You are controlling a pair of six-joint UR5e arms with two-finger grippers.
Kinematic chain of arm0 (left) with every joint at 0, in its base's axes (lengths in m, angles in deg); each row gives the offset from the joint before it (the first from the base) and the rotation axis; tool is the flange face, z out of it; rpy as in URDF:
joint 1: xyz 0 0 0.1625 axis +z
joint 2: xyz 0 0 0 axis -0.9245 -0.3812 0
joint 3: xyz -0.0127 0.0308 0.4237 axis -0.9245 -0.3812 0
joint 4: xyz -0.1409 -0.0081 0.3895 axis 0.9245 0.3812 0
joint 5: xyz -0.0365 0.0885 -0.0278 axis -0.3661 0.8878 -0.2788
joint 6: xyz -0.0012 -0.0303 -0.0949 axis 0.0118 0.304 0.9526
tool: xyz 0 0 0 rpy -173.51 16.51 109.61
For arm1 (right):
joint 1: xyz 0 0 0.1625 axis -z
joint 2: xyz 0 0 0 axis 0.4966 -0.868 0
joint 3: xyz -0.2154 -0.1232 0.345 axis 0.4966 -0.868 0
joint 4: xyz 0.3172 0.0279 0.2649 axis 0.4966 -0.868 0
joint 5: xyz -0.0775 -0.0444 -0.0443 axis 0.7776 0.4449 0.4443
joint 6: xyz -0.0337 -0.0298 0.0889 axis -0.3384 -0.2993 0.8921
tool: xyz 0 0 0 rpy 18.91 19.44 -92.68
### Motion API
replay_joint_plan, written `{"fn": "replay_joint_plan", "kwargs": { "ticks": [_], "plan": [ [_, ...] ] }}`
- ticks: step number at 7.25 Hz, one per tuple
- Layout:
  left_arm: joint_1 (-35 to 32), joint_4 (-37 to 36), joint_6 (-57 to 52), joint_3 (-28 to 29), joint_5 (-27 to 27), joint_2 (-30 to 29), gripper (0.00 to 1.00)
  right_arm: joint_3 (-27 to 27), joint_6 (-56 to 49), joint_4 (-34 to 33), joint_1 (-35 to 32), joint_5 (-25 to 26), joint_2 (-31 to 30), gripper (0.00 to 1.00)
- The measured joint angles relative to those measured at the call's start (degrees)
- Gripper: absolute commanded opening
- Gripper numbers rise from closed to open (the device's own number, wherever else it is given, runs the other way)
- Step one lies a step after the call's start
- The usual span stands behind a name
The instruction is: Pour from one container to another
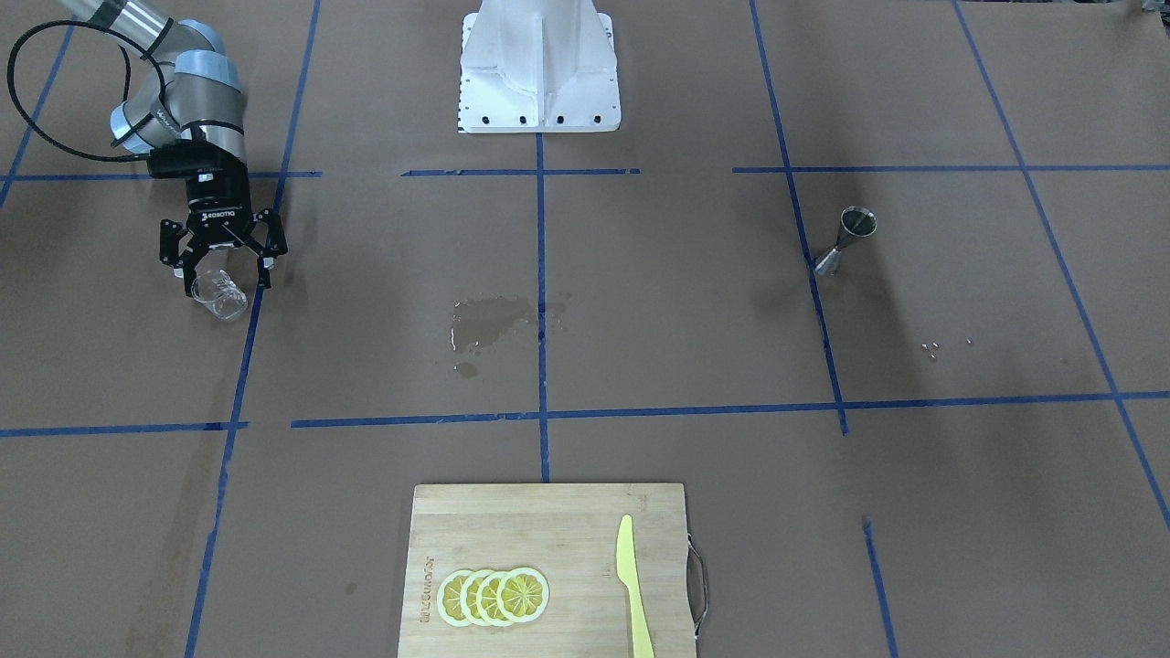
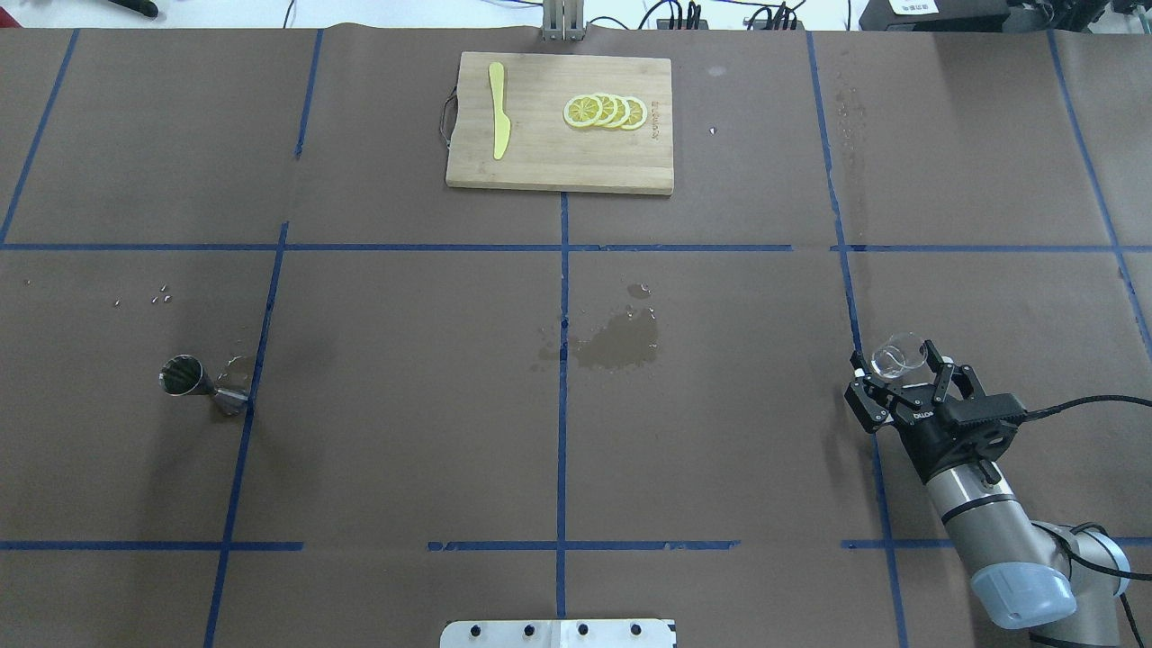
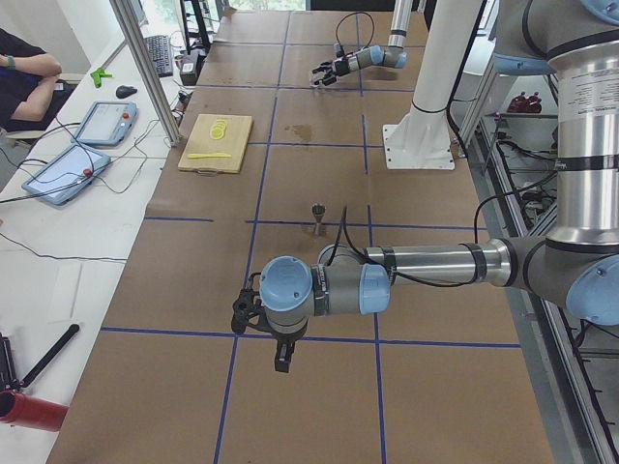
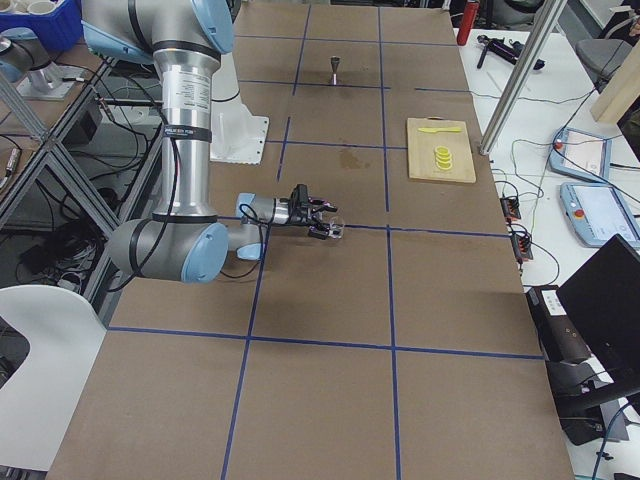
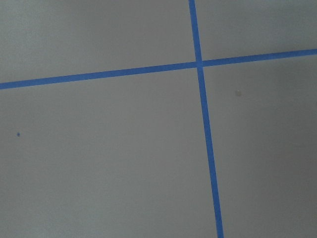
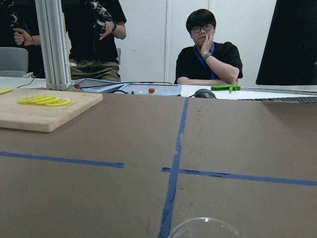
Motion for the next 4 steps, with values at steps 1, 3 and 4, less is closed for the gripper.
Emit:
{"fn": "replay_joint_plan", "kwargs": {
  "ticks": [1, 3, 4],
  "plan": [
    [0.00, 0.00, 0.00, -0.10, -0.04, 0.01, 1.00, 0.65, -0.56, 0.01, -0.79, -0.18, -0.44, 1.00],
    [0.00, 0.02, -0.04, -0.20, -0.07, 0.03, 1.00, 4.47, -2.66, -0.02, -3.07, -2.51, -3.00, 1.00],
    [0.00, 0.06, -0.05, -0.24, -0.07, 0.03, 1.00, 7.21, -3.88, -0.15, -4.62, -4.85, -4.55, 1.00]
  ]
}}
